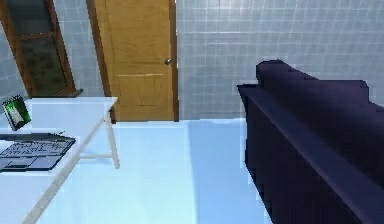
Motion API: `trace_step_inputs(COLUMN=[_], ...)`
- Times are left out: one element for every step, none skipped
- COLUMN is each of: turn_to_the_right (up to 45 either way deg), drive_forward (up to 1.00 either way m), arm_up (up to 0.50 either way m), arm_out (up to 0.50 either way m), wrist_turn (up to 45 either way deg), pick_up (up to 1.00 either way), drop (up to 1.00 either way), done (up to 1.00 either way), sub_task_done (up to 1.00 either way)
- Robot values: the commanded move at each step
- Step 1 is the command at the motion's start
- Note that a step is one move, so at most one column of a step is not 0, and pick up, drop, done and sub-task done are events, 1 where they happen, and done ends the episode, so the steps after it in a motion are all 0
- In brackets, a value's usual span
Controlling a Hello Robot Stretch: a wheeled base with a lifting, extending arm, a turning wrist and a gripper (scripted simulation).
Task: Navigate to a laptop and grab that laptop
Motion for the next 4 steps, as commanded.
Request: trace_step_inputs(turn_to_the_right=[0.0, -45.0, -45.0, -42.0], drive_forward=[0.15, 0.00, 0.00, 0.00], arm_up=[0.00, 0.00, 0.00, 0.00], arm_out=[0.00, 0.00, 0.00, 0.00], wrist_turn=[0.0, 0.0, 0.0, 0.0], pick_up=[0.00, 0.00, 0.00, 0.00], drop=[0.00, 0.00, 0.00, 0.00], done=[0.00, 0.00, 0.00, 0.00], sub_task_done=[0.00, 0.00, 0.00, 0.00])
